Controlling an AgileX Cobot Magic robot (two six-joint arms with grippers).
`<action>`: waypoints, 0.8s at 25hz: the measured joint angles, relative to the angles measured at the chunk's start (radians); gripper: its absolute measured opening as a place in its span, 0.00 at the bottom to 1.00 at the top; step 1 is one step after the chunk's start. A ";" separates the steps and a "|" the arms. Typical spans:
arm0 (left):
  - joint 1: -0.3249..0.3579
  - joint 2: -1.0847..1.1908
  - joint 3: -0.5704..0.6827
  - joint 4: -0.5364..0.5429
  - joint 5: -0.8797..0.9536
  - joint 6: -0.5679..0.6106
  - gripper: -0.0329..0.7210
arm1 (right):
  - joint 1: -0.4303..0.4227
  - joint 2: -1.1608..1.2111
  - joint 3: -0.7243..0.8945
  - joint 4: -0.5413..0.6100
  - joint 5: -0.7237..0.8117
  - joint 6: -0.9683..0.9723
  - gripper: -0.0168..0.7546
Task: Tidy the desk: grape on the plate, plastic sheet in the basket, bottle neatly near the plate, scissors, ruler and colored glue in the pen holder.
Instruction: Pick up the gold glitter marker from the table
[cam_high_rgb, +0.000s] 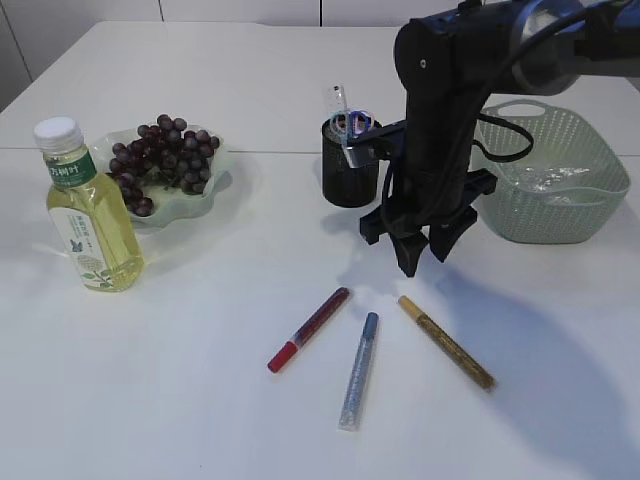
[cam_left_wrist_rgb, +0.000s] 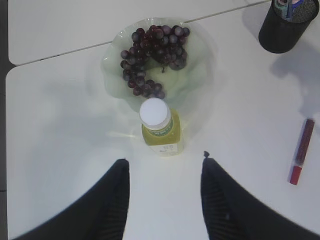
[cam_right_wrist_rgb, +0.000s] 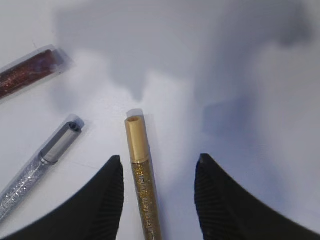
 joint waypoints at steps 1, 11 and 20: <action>0.000 0.000 0.000 0.000 0.000 0.000 0.50 | 0.000 0.000 0.005 0.005 -0.002 -0.006 0.48; 0.000 0.000 0.000 0.000 0.000 0.000 0.50 | 0.000 -0.052 0.160 0.025 -0.003 -0.034 0.48; 0.000 0.000 0.000 0.000 0.000 0.000 0.50 | 0.000 -0.054 0.190 0.081 -0.006 -0.070 0.48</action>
